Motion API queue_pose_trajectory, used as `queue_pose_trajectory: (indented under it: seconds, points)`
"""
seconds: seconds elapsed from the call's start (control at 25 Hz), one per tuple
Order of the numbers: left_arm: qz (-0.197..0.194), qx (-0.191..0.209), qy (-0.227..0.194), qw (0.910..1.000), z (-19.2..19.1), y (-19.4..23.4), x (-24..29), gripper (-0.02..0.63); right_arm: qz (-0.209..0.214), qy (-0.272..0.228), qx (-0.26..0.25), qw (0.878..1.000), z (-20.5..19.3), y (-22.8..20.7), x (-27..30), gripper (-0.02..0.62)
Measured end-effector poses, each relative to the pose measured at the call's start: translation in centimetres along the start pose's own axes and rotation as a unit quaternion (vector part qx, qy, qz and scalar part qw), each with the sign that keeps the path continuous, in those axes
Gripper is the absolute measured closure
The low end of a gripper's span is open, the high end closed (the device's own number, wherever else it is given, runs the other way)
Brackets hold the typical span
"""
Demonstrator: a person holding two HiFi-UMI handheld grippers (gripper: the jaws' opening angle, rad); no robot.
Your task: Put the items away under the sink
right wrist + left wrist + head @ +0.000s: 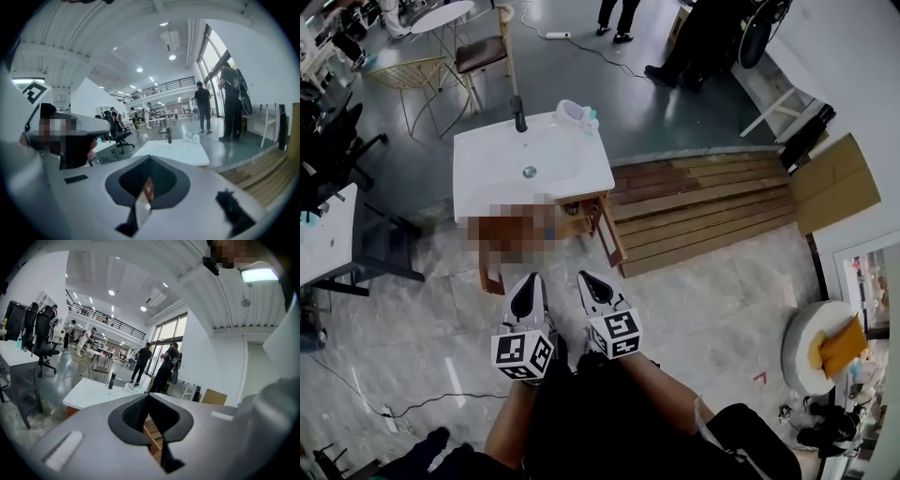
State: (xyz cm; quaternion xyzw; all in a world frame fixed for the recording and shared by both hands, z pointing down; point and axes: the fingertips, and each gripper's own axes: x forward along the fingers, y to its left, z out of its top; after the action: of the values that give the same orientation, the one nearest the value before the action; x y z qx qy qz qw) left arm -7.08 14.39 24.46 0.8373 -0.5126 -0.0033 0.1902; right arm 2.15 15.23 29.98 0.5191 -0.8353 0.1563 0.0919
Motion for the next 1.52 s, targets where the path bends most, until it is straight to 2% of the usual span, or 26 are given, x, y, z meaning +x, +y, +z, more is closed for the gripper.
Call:
queue_pose_trajectory:
  seconds: [0.16,0.28,0.68,0.84,0.96,1.52]
  points:
    - [-0.009,-0.005,-0.009,0.9999,1.0,-0.8,-0.8,0.600,0.006,-0.017,-0.002,1.000,1.3,0.4,-1.5,0.580]
    - [-0.020,0.006,-0.018,0.9996,1.8,-1.9,-0.9,0.600,0.008,-0.034,0.003,0.999,2.4,0.2,-2.5,0.580]
    - [-0.024,0.010,-0.013,0.9996,1.5,-2.8,-0.7,0.600,0.008,-0.055,-0.001,0.998,4.4,-0.6,-2.9,0.580]
    - [-0.023,0.018,0.004,0.9996,1.2,-2.5,-0.3,0.604,0.009,-0.055,-0.001,0.998,4.6,-0.7,-2.5,0.580]
    - [-0.027,0.006,0.001,0.9996,1.1,-2.4,-0.2,0.601,0.007,-0.056,0.001,0.998,4.5,-0.7,-2.5,0.580]
    - [-0.058,0.025,-0.008,0.9980,3.8,0.7,2.5,0.600,-0.019,-0.067,0.004,0.998,5.6,-0.5,1.3,0.580]
